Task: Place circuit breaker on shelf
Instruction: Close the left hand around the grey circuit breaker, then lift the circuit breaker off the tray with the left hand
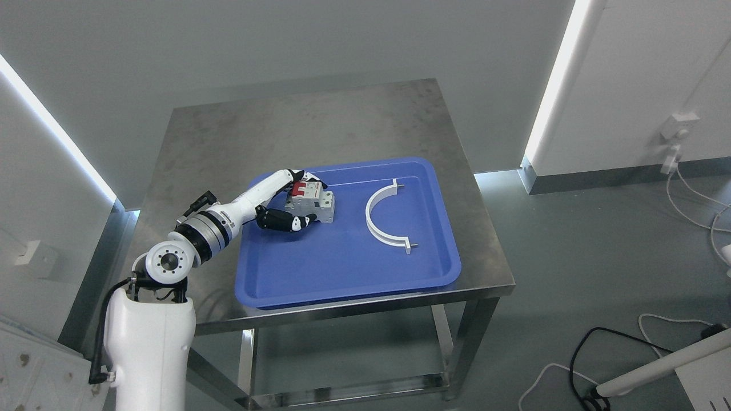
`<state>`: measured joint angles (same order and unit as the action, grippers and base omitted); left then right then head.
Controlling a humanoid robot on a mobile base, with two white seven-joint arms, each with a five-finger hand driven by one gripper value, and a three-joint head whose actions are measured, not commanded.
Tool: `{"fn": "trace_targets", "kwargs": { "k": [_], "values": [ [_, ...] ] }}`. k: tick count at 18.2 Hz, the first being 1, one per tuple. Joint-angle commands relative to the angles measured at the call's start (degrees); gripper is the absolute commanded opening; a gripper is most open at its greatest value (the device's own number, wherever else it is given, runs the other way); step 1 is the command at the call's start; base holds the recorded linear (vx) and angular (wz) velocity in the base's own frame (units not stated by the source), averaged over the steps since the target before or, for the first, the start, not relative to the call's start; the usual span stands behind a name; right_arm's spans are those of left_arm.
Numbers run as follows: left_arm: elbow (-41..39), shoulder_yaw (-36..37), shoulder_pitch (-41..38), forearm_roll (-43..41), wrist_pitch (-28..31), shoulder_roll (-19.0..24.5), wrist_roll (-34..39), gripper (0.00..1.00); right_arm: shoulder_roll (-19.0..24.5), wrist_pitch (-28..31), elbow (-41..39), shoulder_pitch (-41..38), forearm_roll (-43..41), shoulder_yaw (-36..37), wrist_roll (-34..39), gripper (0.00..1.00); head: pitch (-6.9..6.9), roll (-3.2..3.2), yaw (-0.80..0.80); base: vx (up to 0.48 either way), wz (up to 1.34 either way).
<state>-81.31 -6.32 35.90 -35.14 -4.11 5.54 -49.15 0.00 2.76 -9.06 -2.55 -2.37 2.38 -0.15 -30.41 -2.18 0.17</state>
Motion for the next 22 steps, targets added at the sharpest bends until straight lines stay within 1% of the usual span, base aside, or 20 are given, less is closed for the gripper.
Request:
{"fn": "trace_targets", "kwargs": {
  "k": [1,4,7,10,12,14,15,17,18,19,22],
  "values": [
    [2.5,-0.7,0.1,-0.4,-1.7,-0.4,0.0,0.39,-1.0,0.0,0.0,0.0,0.0,0.0,0.0,1.0,0.0,0.0,0.0,0.0,0.0],
    [3.1,-1.9,0.1,-0.4,-4.1,-0.6,-0.1,0.28,-1.0,0.0,0.0,0.0,0.0,0.0,0.0,1.0,0.0,0.0,0.0,0.0,0.0],
    [3.3,-4.1,0.2,-0.3,-6.5,-1.8,-0.1,0.16,-1.0,0.0,0.0,0.0,0.0,0.0,0.0,1.0,0.0,0.0,0.0,0.0,0.0],
    [3.1,-8.8,2.6,0.7,-9.2,-4.5,-0.2,0.12,-1.0,0.0,0.0,0.0,0.0,0.0,0.0,1.0,0.0,0.0,0.0,0.0,0.0],
    [1.9,-12.7,4.4,4.0,-9.6,-4.5,0.1,0.11,-1.0,0.0,0.0,0.0,0.0,0.0,0.0,1.0,0.0,0.0,0.0,0.0,0.0],
    [-0.2,-14.1,4.8,8.8,-9.6,-4.5,1.9,0.1,-1.0,0.0,0.0,0.0,0.0,0.0,0.0,1.0,0.0,0.0,0.0,0.0,0.0],
    [-1.3,-15.1,4.8,10.8,-9.9,-4.5,4.9,0.11,-1.0,0.0,0.0,0.0,0.0,0.0,0.0,1.0,0.0,0.0,0.0,0.0,0.0],
    [-2.6,-15.9,4.3,17.5,-11.7,-4.5,14.6,0.11,-1.0,0.0,0.0,0.0,0.0,0.0,0.0,1.0,0.0,0.0,0.0,0.0,0.0],
    [-3.1,-15.9,3.7,19.7,-12.5,-4.5,17.6,0.11,-1.0,0.0,0.0,0.0,0.0,0.0,0.0,1.0,0.0,0.0,0.0,0.0,0.0],
    [-4.0,-15.7,2.3,21.4,-12.9,-4.5,20.5,0.12,-1.0,0.0,0.0,0.0,0.0,0.0,0.0,1.0,0.0,0.0,0.0,0.0,0.0],
    [-7.5,-15.4,-2.7,22.7,-14.3,-4.5,28.4,0.13,-1.0,0.0,0.0,0.0,0.0,0.0,0.0,1.0,0.0,0.0,0.0,0.0,0.0]
  ]
}}
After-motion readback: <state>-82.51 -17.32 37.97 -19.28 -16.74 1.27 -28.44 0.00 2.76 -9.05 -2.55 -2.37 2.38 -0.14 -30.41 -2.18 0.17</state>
